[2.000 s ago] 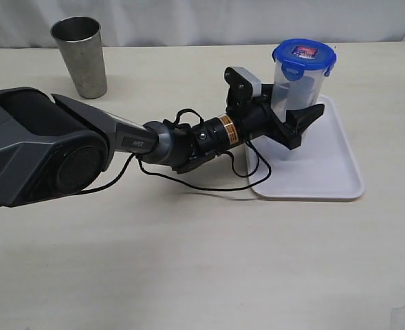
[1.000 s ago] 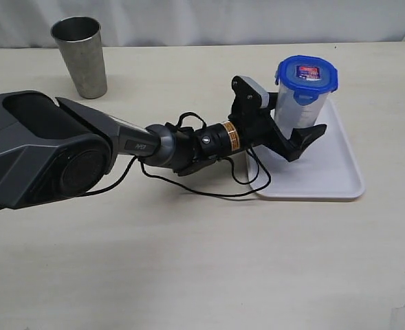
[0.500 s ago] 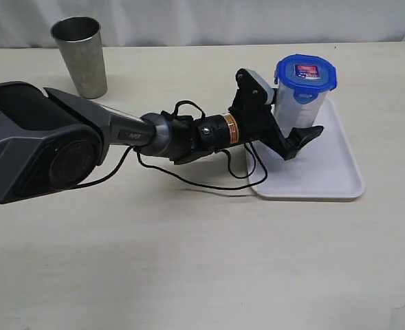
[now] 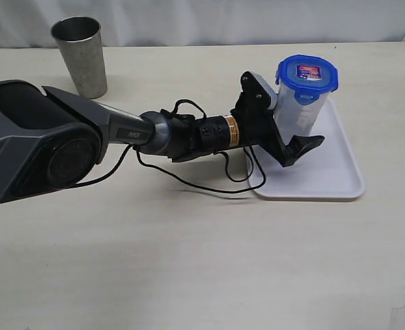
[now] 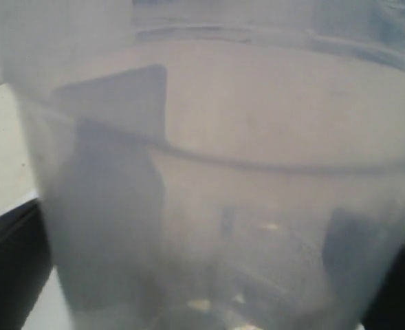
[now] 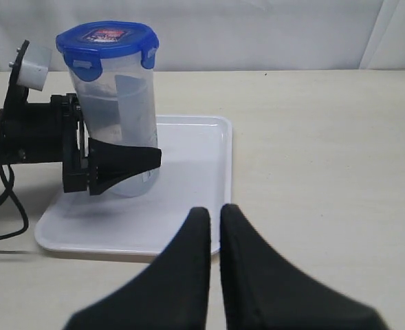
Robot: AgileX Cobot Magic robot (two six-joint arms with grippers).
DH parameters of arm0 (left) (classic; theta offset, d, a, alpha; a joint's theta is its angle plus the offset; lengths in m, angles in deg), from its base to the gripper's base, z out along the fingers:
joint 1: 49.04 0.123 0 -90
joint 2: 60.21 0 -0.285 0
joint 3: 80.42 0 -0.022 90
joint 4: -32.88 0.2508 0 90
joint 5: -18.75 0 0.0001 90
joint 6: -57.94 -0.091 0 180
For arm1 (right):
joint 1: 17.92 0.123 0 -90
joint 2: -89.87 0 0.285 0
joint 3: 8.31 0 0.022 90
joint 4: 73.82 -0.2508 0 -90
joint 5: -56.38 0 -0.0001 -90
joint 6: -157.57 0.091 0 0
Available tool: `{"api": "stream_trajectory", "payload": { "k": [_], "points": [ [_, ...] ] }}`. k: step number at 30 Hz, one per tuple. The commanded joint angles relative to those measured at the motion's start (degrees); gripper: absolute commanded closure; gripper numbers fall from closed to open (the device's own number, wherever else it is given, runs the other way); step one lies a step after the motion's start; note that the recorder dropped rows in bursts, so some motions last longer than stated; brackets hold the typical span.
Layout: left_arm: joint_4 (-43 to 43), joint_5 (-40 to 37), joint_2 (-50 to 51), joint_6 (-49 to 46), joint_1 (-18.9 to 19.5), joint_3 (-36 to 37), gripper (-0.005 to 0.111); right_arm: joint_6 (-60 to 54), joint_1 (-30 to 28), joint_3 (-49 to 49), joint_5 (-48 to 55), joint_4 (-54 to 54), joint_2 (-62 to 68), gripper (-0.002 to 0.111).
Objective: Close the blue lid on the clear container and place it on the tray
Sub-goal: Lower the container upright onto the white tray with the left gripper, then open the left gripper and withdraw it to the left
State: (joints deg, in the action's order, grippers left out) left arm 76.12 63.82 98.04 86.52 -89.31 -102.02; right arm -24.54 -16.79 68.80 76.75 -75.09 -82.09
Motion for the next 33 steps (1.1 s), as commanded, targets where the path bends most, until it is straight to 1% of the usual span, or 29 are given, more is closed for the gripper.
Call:
{"api": "stream_trajectory", "payload": {
  "k": [1,4,8,11,15,21,25,28,33],
  "points": [
    [7.94,0.28,-0.64,4.92,1.38,-0.17,0.002,0.00,-0.34,0.11,-0.60,0.21,-0.25,0.103],
    [13.33,1.00,-0.64,10.40,2.99,-0.17,0.002,0.00,-0.34,0.11,-0.60,0.21,-0.25,0.103],
    [20.51,4.38,-0.64,15.11,5.14,-0.17,0.002,0.00,-0.34,0.11,-0.60,0.21,-0.25,0.103],
    [23.67,6.85,-0.64,16.75,6.50,-0.17,0.002,0.00,-0.34,0.11,-0.60,0.21,-0.25,0.103],
    [25.27,9.88,-0.64,17.47,7.91,-0.17,0.002,0.00,-0.34,0.11,-0.60,0.21,-0.25,0.103],
    [29.00,10.21,-0.64,21.24,10.07,-0.17,0.002,0.00,-0.34,0.11,-0.60,0.21,-0.25,0.103],
    [32.71,12.78,-0.64,23.17,11.77,-0.17,0.002,0.00,-0.34,0.11,-0.60,0.21,-0.25,0.103],
    [33.65,13.69,-0.64,25.91,13.00,-0.17,0.002,0.00,-0.34,0.11,-0.60,0.21,-0.25,0.103],
    [34.60,19.26,-0.64,28.94,15.27,-0.17,0.002,0.00,-0.34,0.11,-0.60,0.21,-0.25,0.103]
  ]
}}
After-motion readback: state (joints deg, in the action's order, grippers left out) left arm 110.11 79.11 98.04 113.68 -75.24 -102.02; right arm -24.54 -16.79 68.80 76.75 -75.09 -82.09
